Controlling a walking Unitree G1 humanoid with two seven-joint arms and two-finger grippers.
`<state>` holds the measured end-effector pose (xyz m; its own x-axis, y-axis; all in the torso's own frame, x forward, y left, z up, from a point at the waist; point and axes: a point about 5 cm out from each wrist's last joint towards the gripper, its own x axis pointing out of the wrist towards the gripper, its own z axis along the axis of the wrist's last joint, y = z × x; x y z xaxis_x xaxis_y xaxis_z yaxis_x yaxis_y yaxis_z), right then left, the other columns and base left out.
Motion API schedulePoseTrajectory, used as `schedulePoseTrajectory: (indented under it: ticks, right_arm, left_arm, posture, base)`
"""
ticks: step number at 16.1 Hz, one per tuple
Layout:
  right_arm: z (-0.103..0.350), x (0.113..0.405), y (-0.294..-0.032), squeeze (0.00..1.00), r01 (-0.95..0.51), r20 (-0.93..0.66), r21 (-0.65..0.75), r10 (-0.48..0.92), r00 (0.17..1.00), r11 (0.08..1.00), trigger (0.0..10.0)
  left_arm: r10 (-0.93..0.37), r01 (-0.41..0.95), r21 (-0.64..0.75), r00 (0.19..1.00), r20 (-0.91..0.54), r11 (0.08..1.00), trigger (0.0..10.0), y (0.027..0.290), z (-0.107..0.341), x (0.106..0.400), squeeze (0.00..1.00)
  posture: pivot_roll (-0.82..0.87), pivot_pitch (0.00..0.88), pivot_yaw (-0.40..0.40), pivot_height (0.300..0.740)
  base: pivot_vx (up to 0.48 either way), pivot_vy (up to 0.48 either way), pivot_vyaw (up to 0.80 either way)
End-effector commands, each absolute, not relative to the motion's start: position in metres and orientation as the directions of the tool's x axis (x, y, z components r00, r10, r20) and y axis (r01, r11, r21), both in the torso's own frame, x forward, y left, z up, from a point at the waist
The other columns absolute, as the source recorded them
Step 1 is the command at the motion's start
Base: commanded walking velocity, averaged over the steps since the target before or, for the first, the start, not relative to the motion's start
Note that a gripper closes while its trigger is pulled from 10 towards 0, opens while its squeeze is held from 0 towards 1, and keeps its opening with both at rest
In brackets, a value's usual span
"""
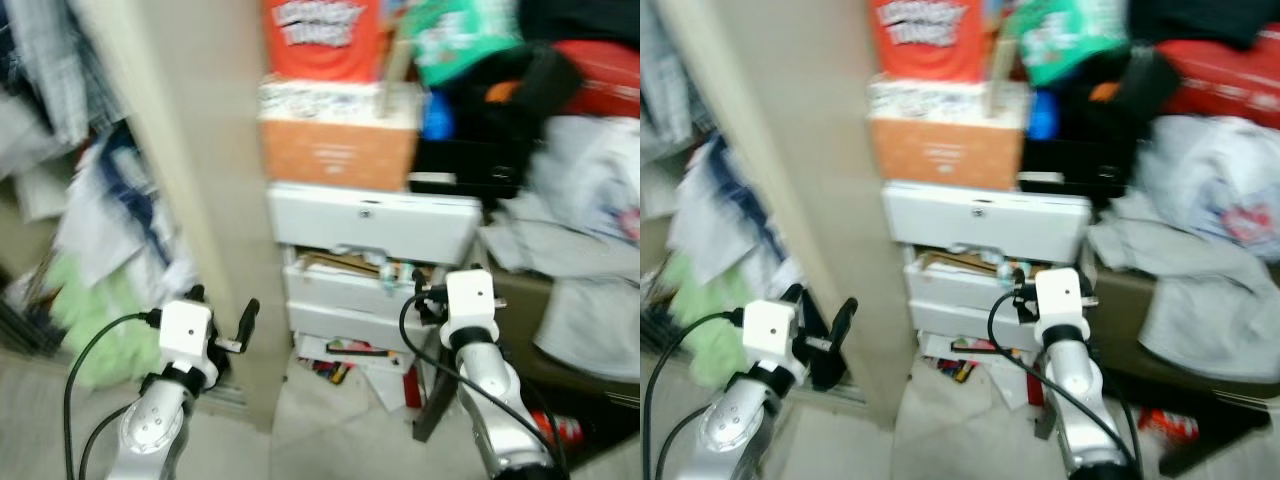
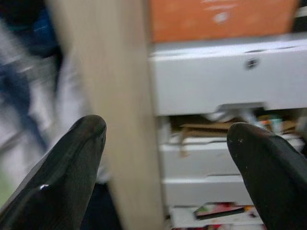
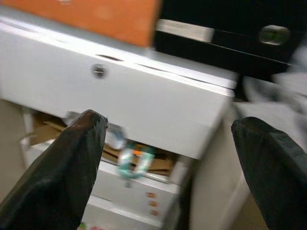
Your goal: Clean up the room
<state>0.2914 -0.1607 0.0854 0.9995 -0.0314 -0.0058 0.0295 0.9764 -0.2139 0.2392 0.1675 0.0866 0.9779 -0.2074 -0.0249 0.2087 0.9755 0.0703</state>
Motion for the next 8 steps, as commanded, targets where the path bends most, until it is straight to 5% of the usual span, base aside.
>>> schedulePoseTrajectory:
  ticks: [1,8]
  right_arm:
    - [0.087,0.292,-0.156,0.0,0.017,-0.008,-0.207,-0.019,1.0,0.978,10.0]
    - [0.087,0.298,-0.155,0.0,0.025,-0.032,-0.183,-0.032,0.999,0.983,10.0]
  left_arm:
    - [-0.196,0.198,0.075,0.98,-0.032,0.977,10.0,0.171,0.087,0.239,0.0]
    - [-0.095,0.104,0.128,0.993,-0.075,0.986,10.0,0.188,0.081,0.248,0.0]
  posture:
    - [0.0,0.0,-0.003,0.74]
    - [0.01,0.0,-0.005,0.74]
  base:
    - [0.0,0.0,0.8]
    - [0.0,0.0,0.73]
